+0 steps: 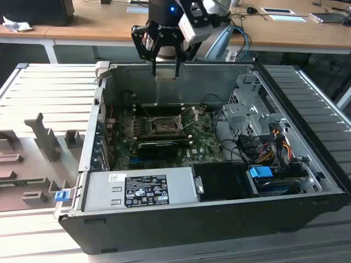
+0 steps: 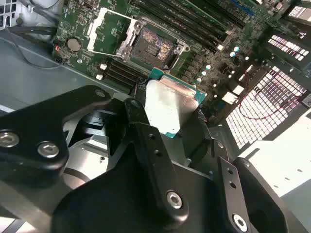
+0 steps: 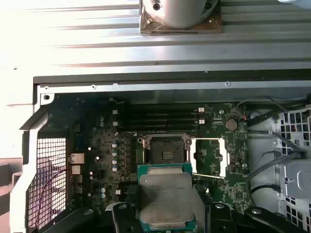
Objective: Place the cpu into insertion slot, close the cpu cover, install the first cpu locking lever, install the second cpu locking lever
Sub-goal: 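Place the cpu into insertion slot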
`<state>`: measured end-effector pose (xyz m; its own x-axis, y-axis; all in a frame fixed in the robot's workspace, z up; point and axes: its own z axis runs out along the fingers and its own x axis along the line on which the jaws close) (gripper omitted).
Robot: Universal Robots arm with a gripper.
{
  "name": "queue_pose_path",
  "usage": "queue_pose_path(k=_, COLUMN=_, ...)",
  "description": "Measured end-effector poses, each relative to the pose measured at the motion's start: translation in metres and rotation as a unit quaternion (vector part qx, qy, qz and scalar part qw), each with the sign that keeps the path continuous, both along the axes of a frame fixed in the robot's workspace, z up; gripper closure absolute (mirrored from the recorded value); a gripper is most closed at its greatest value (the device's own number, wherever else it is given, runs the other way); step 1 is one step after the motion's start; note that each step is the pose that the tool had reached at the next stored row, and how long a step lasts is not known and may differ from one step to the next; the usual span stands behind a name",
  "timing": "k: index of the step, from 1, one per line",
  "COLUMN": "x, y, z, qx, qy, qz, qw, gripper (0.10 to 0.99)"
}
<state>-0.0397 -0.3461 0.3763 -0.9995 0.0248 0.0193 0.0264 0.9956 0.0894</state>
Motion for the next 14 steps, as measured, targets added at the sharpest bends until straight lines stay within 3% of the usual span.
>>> queue_pose_path(k=5, x=0.0, y=0.0, z=-0.0001, qx=0.0, qy=0.0, qz=-0.029, qw=0.9996, gripper=0.557)
queue_pose_path(k=14, x=0.0, y=0.0, z=-0.0028, qx=0.0, qy=0.0, qz=-0.03, qw=0.9995, gripper=0.557)
